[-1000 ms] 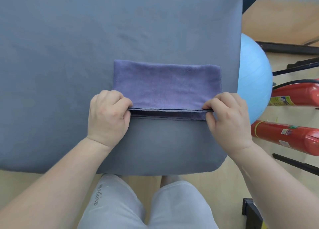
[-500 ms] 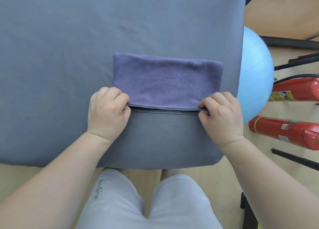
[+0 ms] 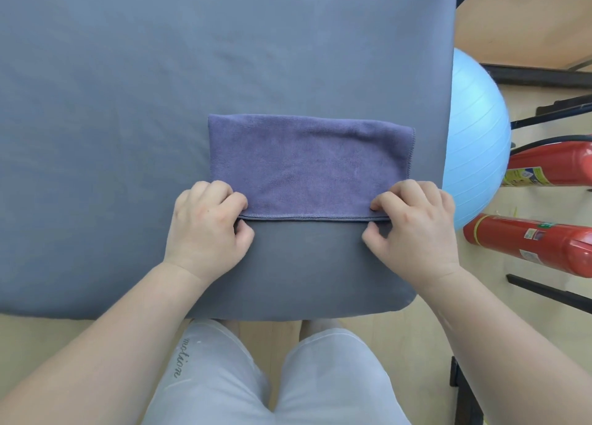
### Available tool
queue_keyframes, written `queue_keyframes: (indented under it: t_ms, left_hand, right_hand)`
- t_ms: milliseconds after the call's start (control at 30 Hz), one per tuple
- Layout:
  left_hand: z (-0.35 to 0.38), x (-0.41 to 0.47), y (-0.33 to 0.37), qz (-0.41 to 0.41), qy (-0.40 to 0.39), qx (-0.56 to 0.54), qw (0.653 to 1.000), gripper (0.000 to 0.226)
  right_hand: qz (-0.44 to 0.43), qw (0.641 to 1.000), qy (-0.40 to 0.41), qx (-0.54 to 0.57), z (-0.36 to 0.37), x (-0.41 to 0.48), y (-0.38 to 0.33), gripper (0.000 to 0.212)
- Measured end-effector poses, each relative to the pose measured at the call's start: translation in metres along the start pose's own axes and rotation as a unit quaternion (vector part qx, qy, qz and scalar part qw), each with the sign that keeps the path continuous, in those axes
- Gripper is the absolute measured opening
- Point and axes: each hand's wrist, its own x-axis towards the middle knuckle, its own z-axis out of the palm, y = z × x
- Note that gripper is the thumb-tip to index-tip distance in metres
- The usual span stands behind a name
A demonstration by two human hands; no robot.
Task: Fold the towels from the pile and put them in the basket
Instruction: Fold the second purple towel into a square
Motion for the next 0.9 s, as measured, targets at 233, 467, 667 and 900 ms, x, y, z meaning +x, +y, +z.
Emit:
queue_keyframes:
  t_ms: [233, 467, 667, 900]
  left_hand:
    - [-0.011, 0.030, 0.036, -0.045, -0.027, -0.010, 0.999, 0.054]
    - [0.026, 0.062, 0.010, -0.083, -0.159, 0.082, 0.980, 0.082]
    - [0.030, 0.067, 0.001, -0.052, -0.166, 0.116, 0.978, 0.086]
    - [0.029, 0.079, -0.011, -0.017, -0.168, 0.115, 0.979, 0.083]
  right_hand:
    - [-0.031, 0.998, 0.013, 0.059, -0.001, 0.047, -0.056, 0.044]
    - [0.023, 0.989, -0.147, 0.012, 0.039, 0.076, -0.072, 0.081]
    - [0.053, 0.989, -0.130, -0.050, 0.040, 0.075, -0.024, 0.090]
    - [0.080, 0.990, -0.112, -0.031, 0.041, 0.080, -0.007, 0.094]
